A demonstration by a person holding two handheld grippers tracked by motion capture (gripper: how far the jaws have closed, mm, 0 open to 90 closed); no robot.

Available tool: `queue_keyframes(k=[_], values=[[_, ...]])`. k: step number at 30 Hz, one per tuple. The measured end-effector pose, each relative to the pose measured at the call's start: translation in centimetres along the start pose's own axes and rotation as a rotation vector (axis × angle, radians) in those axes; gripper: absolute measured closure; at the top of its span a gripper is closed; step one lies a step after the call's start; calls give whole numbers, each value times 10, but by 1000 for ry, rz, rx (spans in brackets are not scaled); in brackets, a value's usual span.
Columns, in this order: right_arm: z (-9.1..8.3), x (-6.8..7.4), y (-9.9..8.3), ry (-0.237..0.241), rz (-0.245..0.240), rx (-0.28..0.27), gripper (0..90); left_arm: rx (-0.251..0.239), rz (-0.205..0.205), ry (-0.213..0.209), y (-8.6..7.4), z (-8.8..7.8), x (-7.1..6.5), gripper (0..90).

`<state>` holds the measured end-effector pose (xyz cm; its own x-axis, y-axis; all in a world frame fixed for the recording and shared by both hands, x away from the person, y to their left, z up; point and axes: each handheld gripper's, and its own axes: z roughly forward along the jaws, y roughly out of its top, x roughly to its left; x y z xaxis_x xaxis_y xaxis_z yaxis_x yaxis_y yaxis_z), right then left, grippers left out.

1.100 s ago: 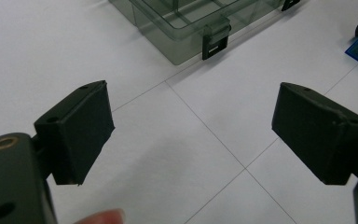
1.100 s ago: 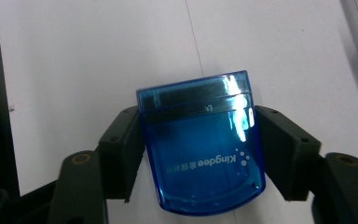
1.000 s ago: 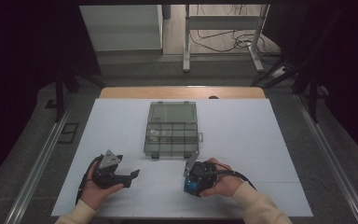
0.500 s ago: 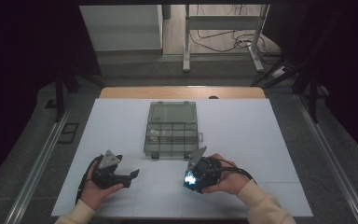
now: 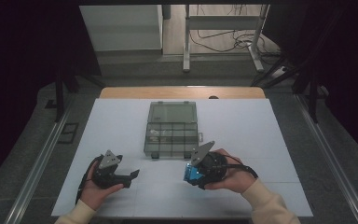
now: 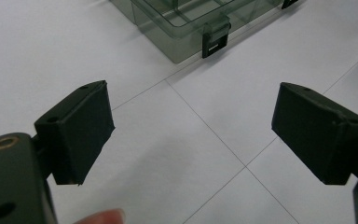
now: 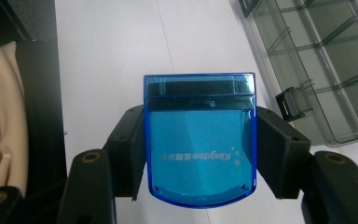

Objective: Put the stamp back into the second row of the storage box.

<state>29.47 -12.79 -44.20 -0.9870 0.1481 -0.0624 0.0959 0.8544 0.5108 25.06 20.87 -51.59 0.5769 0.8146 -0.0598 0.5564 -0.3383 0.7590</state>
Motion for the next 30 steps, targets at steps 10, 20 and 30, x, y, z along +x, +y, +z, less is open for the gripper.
queue_keyframes(k=[10,20,30], values=[[-4,-4,7,-17,-2,-10,407,-2,-5,-1,0,-1,0,127],[-7,-27,24,-36,12,-35,407,-2,-7,1,0,-1,1,127],[1,-52,33,-50,21,-16,407,0,-4,-1,0,-1,1,127]])
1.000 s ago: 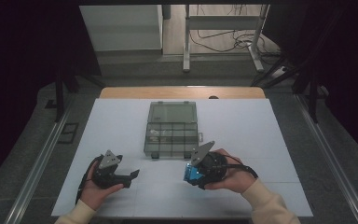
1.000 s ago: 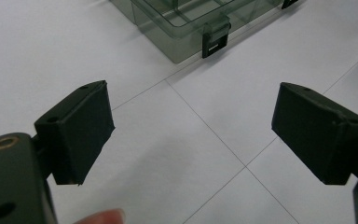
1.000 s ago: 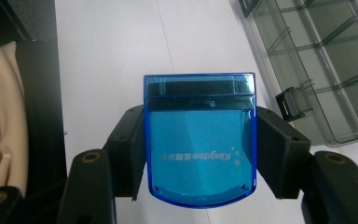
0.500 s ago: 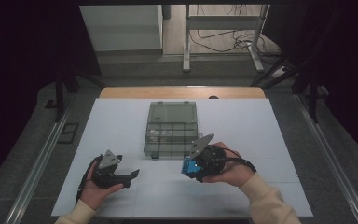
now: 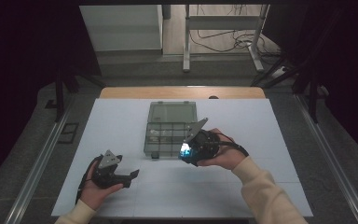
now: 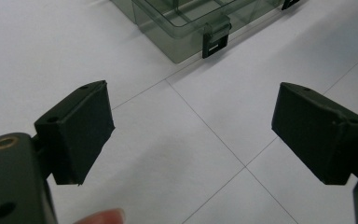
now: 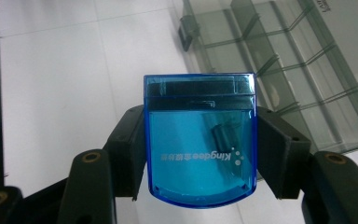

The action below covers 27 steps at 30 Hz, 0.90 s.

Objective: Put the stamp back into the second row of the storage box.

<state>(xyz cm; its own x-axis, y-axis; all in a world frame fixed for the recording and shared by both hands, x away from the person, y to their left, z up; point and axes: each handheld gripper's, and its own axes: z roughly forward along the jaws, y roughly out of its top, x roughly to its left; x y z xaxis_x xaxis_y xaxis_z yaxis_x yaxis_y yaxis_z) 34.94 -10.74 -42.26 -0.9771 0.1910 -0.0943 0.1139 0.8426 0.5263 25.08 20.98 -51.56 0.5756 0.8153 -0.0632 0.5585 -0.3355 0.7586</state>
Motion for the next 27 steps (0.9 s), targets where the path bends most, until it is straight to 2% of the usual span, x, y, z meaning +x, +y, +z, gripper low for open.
queue_keyframes(k=[13,22,27], values=[[11,-27,15,-7,11,26,407,0,-2,-2,0,0,0,127],[25,-47,25,7,13,35,408,1,1,-3,0,0,0,127],[33,-53,31,19,21,52,407,4,4,-3,0,0,0,127]])
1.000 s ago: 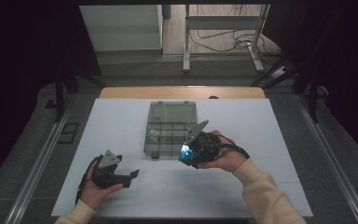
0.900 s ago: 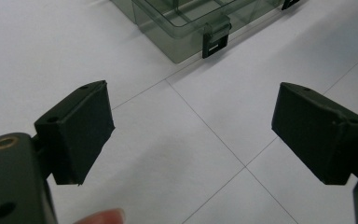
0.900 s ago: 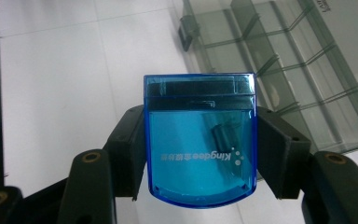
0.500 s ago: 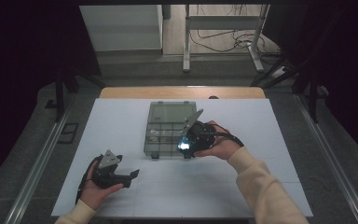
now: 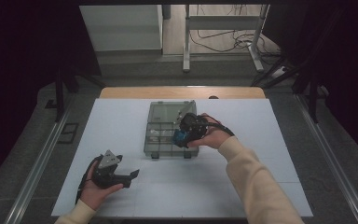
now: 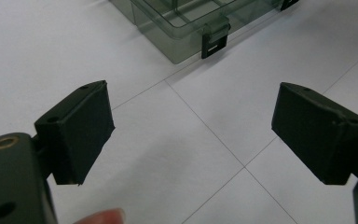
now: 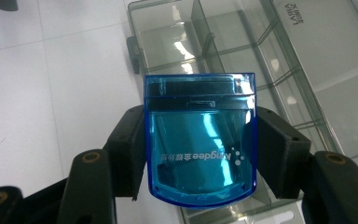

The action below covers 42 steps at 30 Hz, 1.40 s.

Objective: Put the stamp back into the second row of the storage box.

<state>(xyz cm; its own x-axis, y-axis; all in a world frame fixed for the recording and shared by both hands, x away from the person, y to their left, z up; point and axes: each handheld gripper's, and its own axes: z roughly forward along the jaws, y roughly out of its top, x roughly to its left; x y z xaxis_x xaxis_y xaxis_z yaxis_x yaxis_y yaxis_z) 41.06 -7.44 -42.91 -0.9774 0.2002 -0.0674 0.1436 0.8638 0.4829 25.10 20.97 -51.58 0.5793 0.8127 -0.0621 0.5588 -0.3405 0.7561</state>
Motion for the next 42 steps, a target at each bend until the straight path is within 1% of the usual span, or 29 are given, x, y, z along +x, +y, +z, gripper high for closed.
queue_keyframes(k=[5,6,8,11,13,18,20,25,27,29,31,39,41,42], values=[[9,-6,7,9,-3,17,407,-2,0,-1,0,0,0,127],[11,-7,8,11,-9,14,407,-1,-1,-1,0,0,0,127],[13,-9,11,12,2,13,407,-2,0,0,0,0,0,127],[16,-10,13,10,-4,13,407,-1,1,-1,0,0,0,127],[18,-10,13,12,-8,15,408,-1,1,-2,0,0,0,127],[24,-9,12,14,-13,40,407,1,4,-2,0,0,0,127],[27,-8,12,9,-23,46,407,3,4,-3,0,0,0,127],[36,-6,12,10,-37,76,407,5,5,-4,-1,0,0,127],[39,-6,12,-1,-44,92,407,4,5,-4,-1,0,0,127],[44,-6,12,12,-45,98,407,4,5,-4,-1,0,0,127],[46,-6,11,12,-49,106,407,4,5,-4,-1,0,1,127],[50,-6,10,8,-53,115,406,4,6,-4,-1,0,1,127],[50,-7,10,15,-52,115,405,5,7,-4,-1,0,1,127],[50,-7,10,16,-51,114,387,5,7,-4,-1,0,1,127]])
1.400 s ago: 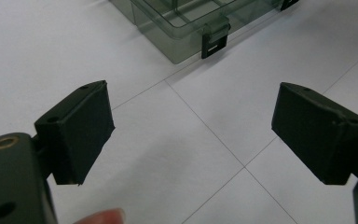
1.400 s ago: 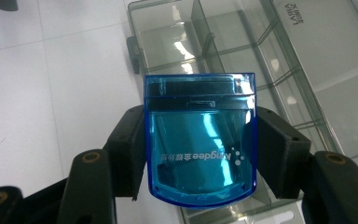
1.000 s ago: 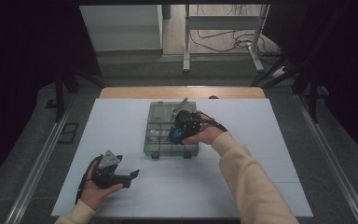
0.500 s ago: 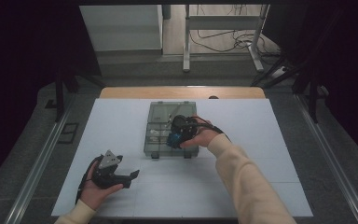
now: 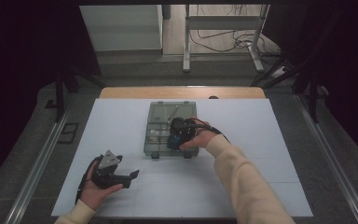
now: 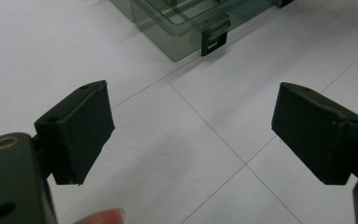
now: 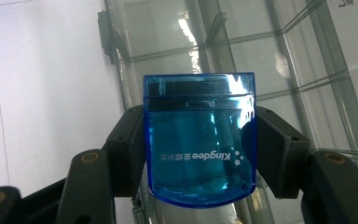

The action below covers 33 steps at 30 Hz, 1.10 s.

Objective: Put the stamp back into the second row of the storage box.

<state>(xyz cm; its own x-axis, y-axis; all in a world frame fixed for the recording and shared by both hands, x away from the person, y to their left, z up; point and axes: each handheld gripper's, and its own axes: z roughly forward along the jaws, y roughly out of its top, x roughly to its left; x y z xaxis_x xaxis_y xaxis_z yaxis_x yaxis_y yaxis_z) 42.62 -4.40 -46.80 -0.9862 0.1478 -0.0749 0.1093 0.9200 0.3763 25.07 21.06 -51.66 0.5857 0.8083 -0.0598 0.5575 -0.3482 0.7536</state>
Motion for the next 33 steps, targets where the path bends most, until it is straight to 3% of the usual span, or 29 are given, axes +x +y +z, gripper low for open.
queue_keyframes(k=[2,5,13,19,33], values=[[0,-1,0,21,26,-16,253,0,0,0,0,0,0,127],[-5,-2,0,29,58,-53,183,-1,0,0,0,0,0,127],[-15,-1,-5,-20,95,-128,181,-4,-3,-2,0,0,1,127],[-21,1,-15,-38,156,-188,193,-11,-21,1,0,-1,3,127],[-56,28,-67,-142,305,-299,211,-16,-11,5,0,-2,1,128]])
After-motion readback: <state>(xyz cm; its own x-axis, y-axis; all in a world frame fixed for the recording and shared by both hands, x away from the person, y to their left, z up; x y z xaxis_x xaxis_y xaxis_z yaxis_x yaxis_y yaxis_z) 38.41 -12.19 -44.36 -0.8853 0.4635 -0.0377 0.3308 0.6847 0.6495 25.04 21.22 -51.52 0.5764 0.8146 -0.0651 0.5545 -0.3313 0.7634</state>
